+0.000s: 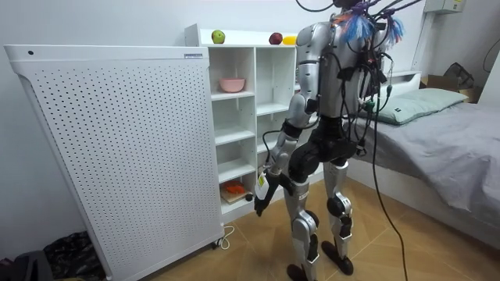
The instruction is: Arrange fruit in the closet
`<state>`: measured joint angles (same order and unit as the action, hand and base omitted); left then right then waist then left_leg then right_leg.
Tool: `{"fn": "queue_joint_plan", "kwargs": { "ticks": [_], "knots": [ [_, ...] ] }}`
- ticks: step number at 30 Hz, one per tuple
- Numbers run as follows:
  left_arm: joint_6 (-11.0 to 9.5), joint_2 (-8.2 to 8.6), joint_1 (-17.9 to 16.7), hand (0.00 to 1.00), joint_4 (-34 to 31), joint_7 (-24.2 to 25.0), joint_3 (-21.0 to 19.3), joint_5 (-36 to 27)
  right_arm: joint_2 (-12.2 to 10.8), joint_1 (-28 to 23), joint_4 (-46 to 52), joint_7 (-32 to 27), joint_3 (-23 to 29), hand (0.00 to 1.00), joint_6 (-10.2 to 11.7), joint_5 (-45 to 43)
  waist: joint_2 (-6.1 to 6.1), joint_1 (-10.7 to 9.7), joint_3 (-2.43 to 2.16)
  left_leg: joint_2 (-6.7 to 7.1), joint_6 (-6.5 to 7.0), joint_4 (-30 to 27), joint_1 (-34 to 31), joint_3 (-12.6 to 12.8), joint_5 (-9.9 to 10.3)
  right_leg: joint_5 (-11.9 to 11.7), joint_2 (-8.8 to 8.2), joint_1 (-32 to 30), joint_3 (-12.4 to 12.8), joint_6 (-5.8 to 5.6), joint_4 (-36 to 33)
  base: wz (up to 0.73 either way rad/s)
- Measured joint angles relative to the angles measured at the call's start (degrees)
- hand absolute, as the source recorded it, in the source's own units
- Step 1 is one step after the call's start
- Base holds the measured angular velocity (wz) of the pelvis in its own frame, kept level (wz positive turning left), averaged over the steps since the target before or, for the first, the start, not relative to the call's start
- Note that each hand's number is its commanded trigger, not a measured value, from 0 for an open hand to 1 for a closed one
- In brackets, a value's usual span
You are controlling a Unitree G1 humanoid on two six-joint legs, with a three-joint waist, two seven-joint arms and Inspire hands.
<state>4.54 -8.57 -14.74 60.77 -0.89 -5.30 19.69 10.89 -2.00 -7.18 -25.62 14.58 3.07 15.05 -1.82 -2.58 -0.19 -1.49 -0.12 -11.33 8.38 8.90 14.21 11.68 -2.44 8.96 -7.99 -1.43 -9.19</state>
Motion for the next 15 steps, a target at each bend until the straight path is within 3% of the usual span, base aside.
{"fn": "queue_joint_plan", "kwargs": {
  "ticks": [2, 6, 10, 15],
  "knots": [
    [-0.29, -0.02, -0.06, 0.00, -0.02, -0.01, 0.20, -0.01, 0.14, 0.03, 4.35, -0.61, -0.39, 0.00, 0.57, -1.57, 0.48, 0.02, 0.20, -0.09, 0.01, -0.02, -0.03, 0.06, -0.01, 0.00, 0.02, -0.24, -0.10, 0.00, -0.49, -0.04],
    [-1.00, 0.00, -0.30, 0.00, -0.13, -0.06, 1.05, 0.07, 0.42, 0.44, 12.40, -1.18, -1.78, 0.00, 2.05, -2.16, 1.08, 0.22, 0.17, -0.21, 0.02, -0.02, -0.31, -0.01, -0.01, 0.00, 0.11, -0.50, -0.09, 0.00, -0.78, -0.02],
    [-1.28, 0.04, -0.28, 0.00, -0.21, -0.10, 1.91, 0.04, 1.15, 3.22, 14.99, -0.89, -4.21, 0.00, 3.35, -2.19, 1.05, 0.79, 0.13, -0.35, 0.02, -0.01, -0.91, 0.26, -0.16, -0.09, 0.32, -1.41, -0.03, 0.15, -1.44, -0.10],
    [-1.46, -0.19, 0.17, 0.00, -0.13, 0.52, 2.19, 0.16, 2.52, 7.33, 15.60, 2.75, -6.26, 0.00, 3.34, -4.36, 0.63, 1.45, 0.04, -0.40, 0.00, 0.00, -0.90, 0.25, -0.19, -0.09, 0.32, -1.72, -0.12, 0.15, -1.48, -0.01]
  ]
}}
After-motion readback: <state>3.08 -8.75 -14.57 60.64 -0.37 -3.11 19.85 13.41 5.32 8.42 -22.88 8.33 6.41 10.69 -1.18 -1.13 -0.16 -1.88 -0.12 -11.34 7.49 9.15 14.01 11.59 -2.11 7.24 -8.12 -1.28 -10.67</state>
